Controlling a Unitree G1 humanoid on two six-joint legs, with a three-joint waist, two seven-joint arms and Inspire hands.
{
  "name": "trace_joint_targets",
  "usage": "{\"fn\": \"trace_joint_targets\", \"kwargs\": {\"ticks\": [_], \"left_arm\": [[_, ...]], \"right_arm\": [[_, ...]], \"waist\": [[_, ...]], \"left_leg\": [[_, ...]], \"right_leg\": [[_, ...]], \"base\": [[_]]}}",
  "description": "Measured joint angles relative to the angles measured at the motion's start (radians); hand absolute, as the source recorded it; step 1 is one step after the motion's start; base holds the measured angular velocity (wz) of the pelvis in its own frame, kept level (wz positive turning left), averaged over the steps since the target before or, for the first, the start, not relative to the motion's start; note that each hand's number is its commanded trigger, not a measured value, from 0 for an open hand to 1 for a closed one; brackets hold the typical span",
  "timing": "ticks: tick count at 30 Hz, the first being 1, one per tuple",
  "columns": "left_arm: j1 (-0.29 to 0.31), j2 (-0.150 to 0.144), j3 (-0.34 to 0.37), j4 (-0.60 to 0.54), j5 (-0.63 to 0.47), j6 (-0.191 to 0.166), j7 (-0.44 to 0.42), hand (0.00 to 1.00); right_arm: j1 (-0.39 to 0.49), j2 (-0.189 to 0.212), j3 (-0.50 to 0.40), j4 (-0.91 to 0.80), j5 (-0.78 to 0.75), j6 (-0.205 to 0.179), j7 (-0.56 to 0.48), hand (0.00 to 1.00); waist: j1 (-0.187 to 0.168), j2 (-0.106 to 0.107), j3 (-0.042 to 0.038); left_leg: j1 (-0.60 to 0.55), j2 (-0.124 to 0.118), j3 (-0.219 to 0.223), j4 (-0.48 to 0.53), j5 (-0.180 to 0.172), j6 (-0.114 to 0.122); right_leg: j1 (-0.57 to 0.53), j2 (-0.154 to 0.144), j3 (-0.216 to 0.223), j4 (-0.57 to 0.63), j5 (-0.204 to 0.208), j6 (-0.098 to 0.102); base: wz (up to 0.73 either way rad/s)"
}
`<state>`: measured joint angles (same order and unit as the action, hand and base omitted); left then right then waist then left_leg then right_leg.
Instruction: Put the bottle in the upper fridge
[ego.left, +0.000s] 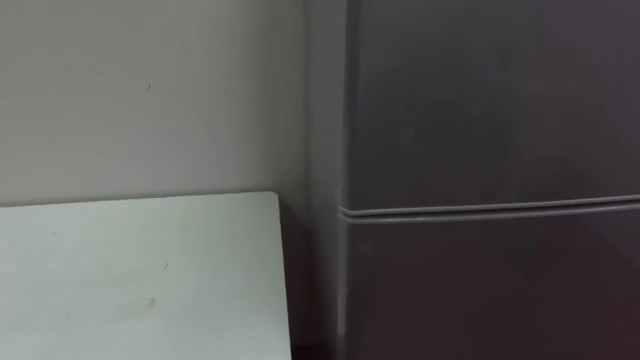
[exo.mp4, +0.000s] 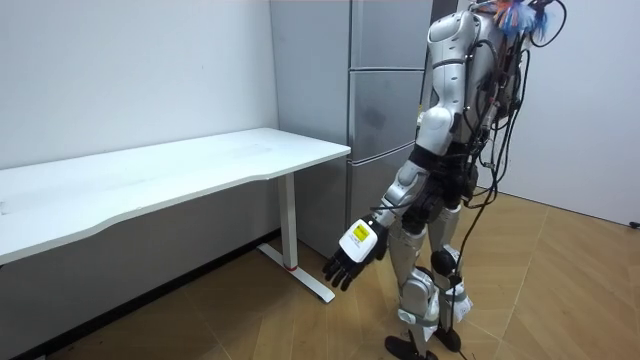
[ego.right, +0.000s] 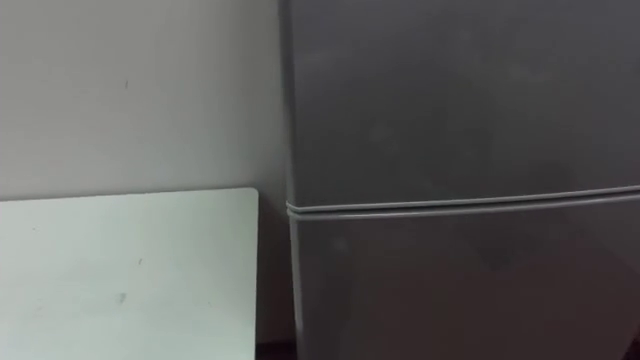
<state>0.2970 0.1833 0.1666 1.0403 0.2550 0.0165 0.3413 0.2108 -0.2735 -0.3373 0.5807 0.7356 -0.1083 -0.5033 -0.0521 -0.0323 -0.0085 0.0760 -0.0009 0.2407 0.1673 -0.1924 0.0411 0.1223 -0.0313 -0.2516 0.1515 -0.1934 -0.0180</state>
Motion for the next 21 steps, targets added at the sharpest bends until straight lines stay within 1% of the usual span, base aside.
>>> {"fn": "trace_joint_targets", "kwargs": {"ticks": [1, 2, 3, 4, 7, 8, 10, 12, 13, 14, 16, 17, 19, 21], "left_arm": [[-0.001, -0.003, 0.0, 0.0, 0.0, -0.002, 0.001, 0.0], [-0.001, -0.006, 0.0, 0.001, 0.0, -0.002, 0.001, 0.0], [0.002, -0.011, -0.006, 0.002, -0.002, -0.002, 0.001, 0.0], [0.004, -0.017, -0.009, 0.002, -0.003, -0.001, 0.001, 0.0], [0.008, -0.029, -0.008, 0.0, -0.003, 0.004, 0.001, 0.0], [0.007, -0.033, -0.008, 0.001, -0.004, 0.006, 0.001, 0.0], [0.007, -0.049, -0.008, 0.002, -0.009, 0.007, 0.003, 0.0], [0.004, -0.061, -0.012, 0.003, -0.008, 0.006, 0.003, 0.0], [0.006, -0.067, -0.012, 0.008, -0.008, 0.005, 0.003, 0.0], [0.003, -0.068, -0.013, 0.018, -0.007, 0.004, 0.003, 0.0], [-0.02, -0.073, -0.014, 0.04, -0.006, 0.005, 0.0, 0.0], [-0.022, -0.074, -0.014, 0.04, -0.007, 0.005, 0.0, 0.0], [-0.041, -0.082, -0.014, 0.04, -0.009, 0.004, 0.0, 0.0], [-0.048, -0.089, -0.016, 0.041, -0.016, 0.004, -0.003, 0.0]], "right_arm": [[0.0, 0.021, 0.006, 0.062, 0.002, 0.0, 0.011, 0.0], [0.002, 0.029, 0.011, 0.092, 0.005, 0.001, 0.021, 0.0], [0.008, 0.049, 0.014, 0.148, 0.014, 0.005, 0.038, 0.0], [0.012, 0.065, 0.02, 0.181, 0.03, 0.02, 0.043, 0.0], [0.019, 0.094, 0.043, 0.259, 0.052, 0.03, 0.073, 0.0], [0.022, 0.101, 0.043, 0.267, 0.051, 0.031, 0.078, 0.0], [0.029, 0.131, 0.05, 0.317, 0.044, 0.033, 0.092, 0.0], [0.025, 0.133, 0.091, 0.397, 0.041, 0.036, 0.117, 0.0], [0.029, 0.138, 0.112, 0.429, 0.037, 0.038, 0.133, 0.0], [0.033, 0.139, 0.123, 0.438, 0.037, 0.041, 0.144, 0.0], [0.033, 0.146, 0.166, 0.461, 0.031, 0.046, 0.183, 0.0], [0.03, 0.148, 0.174, 0.469, 0.016, 0.047, 0.197, 0.0], [0.02, 0.15, 0.224, 0.49, -0.058, 0.055, 0.255, 0.0], [0.0, 0.152, 0.247, 0.526, -0.099, 0.061, 0.301, 0.0]], "waist": [[-0.001, 0.002, 0.001], [-0.001, 0.003, 0.0012], [-0.002, 0.003, 0.0007], [-0.003, 0.004, 0.0009], [-0.006, 0.01, 0.0037], [-0.007, 0.01, 0.0038], [-0.011, 0.013, 0.0016], [-0.009, 0.017, -0.0008], [-0.003, 0.022, -0.0031], [-0.003, 0.025, -0.0034], [0.0, 0.033, -0.0016], [0.0, 0.033, -0.0016], [0.004, 0.032, -0.001], [0.004, 0.029, -0.0003]], "left_leg": [[0.001, 0.0, 0.0, -0.001, -0.001, 0.0], [0.001, 0.0, 0.0, -0.001, -0.001, 0.0], [0.003, 0.0, -0.001, 0.0, -0.004, 0.001], [0.004, 0.0, -0.001, 0.001, -0.004, 0.001], [0.002, -0.001, -0.002, 0.001, -0.004, 0.001], [0.001, -0.001, -0.003, 0.002, -0.004, 0.001], [-0.002, -0.002, -0.008, 0.005, -0.005, 0.002], [0.004, -0.004, -0.01, 0.006, -0.005, 0.002], [0.007, -0.005, -0.013, 0.005, -0.005, 0.002], [0.009, -0.006, -0.014, 0.005, -0.005, 0.002], [0.013, -0.006, -0.016, 0.001, -0.005, 0.002], [0.014, -0.006, -0.017, -0.001, -0.005, 0.002], [0.014, -0.007, -0.025, -0.002, -0.005, 0.002], [0.015, -0.008, -0.026, 0.0, -0.005, 0.002]], "right_leg": [[-0.001, 0.0, -0.001, 0.0, -0.001, 0.001], [-0.002, -0.001, -0.001, -0.001, -0.003, 0.001], [-0.001, -0.002, -0.001, 0.003, -0.007, 0.002], [-0.002, -0.003, -0.001, 0.006, -0.009, 0.003], [-0.006, -0.003, 0.001, 0.007, -0.009, 0.003], [-0.006, -0.003, 0.0, 0.007, -0.009, 0.003], [-0.006, -0.003, -0.001, 0.004, -0.008, 0.004], [-0.002, -0.003, 0.001, 0.003, -0.008, 0.004], [0.004, -0.003, 0.001, 0.003, -0.008, 0.004], [0.007, -0.003, 0.001, 0.004, -0.008, 0.004], [0.006, -0.003, 0.003, 0.002, -0.008, 0.004], [0.006, -0.003, 0.003, 0.003, -0.009, 0.004], [0.006, -0.003, 0.003, 0.003, -0.01, 0.004], [0.005, -0.003, 0.002, 0.003, -0.01, 0.004]], "base": [[0.0], [0.04], [0.03], [0.0], [-0.02], [0.04], [0.06], [0.02], [0.0], [0.0], [-0.02], [0.0], [0.0], [0.0]]}}
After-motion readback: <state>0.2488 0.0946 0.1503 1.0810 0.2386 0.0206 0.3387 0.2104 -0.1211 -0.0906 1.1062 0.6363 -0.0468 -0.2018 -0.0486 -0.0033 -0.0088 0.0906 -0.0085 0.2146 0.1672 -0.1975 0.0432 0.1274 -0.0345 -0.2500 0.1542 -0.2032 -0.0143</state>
